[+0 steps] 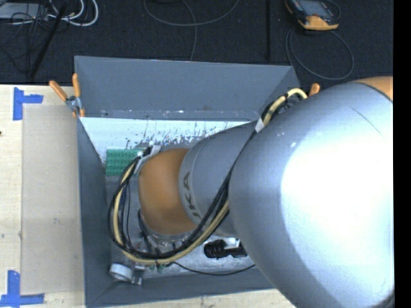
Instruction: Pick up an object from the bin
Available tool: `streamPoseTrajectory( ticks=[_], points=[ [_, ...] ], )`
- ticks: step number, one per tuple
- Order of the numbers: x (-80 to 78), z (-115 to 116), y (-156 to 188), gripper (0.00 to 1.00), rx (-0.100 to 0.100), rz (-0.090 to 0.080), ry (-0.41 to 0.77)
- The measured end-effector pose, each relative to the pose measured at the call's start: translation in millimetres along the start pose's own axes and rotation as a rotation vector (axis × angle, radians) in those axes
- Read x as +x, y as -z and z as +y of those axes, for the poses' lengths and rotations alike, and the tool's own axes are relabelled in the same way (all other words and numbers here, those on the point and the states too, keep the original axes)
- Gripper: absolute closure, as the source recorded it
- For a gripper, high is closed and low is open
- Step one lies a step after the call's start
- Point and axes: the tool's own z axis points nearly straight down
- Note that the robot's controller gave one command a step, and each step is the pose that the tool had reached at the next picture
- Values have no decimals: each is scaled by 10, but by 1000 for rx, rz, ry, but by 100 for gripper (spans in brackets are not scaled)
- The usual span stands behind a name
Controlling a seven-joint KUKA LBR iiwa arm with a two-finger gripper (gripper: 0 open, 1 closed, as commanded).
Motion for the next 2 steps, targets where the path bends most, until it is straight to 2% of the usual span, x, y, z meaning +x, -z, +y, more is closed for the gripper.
streamPoseTrajectory(
  ticks=[1,2],
  points=[
    [-12,44,-21,0,-18,-15,239],
    [-89,131,36,0,-22,-14,385]
  ],
)
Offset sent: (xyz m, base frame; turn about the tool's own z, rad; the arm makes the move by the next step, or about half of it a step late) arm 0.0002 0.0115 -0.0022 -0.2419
